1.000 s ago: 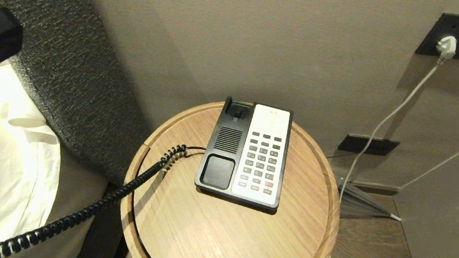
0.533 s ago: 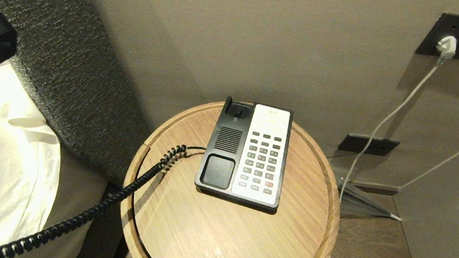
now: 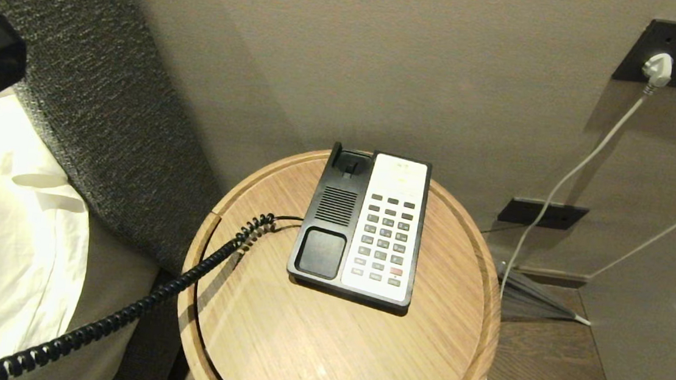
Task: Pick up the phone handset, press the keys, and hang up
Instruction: Dial the number
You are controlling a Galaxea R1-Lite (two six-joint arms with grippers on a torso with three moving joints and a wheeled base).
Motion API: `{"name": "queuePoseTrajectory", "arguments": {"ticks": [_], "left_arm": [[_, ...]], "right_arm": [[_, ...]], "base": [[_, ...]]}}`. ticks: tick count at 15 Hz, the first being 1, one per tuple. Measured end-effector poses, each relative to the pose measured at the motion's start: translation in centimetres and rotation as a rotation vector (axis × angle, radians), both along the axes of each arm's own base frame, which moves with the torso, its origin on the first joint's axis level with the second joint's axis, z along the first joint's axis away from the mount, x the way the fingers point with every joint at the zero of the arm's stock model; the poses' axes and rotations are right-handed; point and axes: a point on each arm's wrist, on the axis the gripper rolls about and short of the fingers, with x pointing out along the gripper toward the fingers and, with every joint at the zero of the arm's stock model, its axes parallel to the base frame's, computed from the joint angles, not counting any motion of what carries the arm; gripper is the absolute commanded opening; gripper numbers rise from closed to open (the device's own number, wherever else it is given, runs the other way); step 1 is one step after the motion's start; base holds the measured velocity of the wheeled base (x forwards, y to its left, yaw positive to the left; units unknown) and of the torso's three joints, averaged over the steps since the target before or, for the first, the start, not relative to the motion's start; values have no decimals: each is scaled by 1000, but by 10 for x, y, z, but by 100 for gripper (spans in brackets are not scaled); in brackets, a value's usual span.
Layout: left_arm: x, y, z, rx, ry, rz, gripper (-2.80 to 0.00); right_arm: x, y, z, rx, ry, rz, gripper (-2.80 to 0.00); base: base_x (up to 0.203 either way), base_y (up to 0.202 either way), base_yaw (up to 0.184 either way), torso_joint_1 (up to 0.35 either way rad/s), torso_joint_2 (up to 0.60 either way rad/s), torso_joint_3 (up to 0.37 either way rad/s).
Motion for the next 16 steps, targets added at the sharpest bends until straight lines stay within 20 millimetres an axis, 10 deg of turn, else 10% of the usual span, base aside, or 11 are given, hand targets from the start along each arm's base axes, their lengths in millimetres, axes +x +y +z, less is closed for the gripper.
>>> {"name": "queuePoseTrajectory", "arguments": {"ticks": [12,16], "left_arm": [[2,-3,-1,-8,0,3,-280],[2,-3,-1,-14,-4,6,-280]], "right_arm": [[-67,-15,6,12,-204,-379,-280],[-60,-13,18,-29,-233,-323,-280]], "base": [[0,0,0,0,0,0],[0,0,0,0,0,0]]}}
